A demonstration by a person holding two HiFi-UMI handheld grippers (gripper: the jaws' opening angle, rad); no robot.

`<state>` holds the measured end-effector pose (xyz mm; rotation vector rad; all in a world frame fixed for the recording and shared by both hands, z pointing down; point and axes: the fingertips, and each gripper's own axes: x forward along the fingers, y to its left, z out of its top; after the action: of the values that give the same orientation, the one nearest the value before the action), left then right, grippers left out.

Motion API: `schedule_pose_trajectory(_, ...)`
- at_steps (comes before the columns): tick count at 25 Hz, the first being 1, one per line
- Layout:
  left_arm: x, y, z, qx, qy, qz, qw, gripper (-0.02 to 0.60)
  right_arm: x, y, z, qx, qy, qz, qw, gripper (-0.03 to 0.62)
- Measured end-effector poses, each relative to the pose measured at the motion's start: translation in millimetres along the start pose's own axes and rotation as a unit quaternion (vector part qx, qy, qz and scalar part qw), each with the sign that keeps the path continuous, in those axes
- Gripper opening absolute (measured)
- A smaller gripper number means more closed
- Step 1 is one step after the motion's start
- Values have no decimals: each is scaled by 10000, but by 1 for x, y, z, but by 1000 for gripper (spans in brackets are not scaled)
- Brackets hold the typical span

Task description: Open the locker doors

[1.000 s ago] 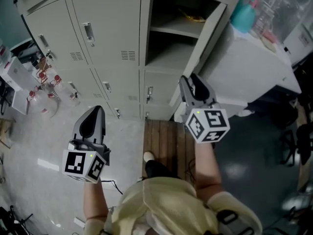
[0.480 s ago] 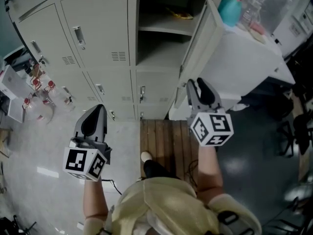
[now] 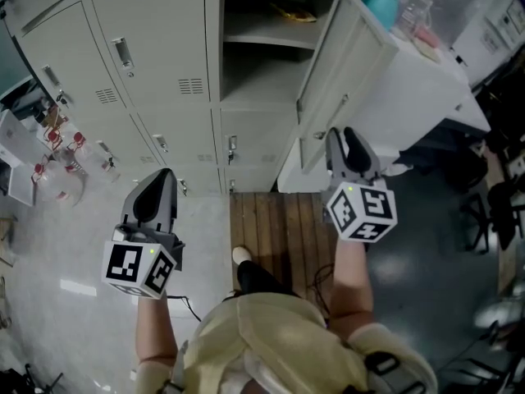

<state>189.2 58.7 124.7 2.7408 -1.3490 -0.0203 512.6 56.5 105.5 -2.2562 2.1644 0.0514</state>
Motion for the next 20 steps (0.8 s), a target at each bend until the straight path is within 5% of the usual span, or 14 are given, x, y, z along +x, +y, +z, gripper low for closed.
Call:
schedule_pose_trajectory(11, -1, 3, -5, -36, 29, -18, 10000, 3, -23, -17, 19, -109, -225, -563, 9981, 117)
schedule_pose_trajectory(20, -9, 15, -12, -142, 45, 97, 9998, 3, -44, 35, 69, -231, -835, 86, 9962, 117)
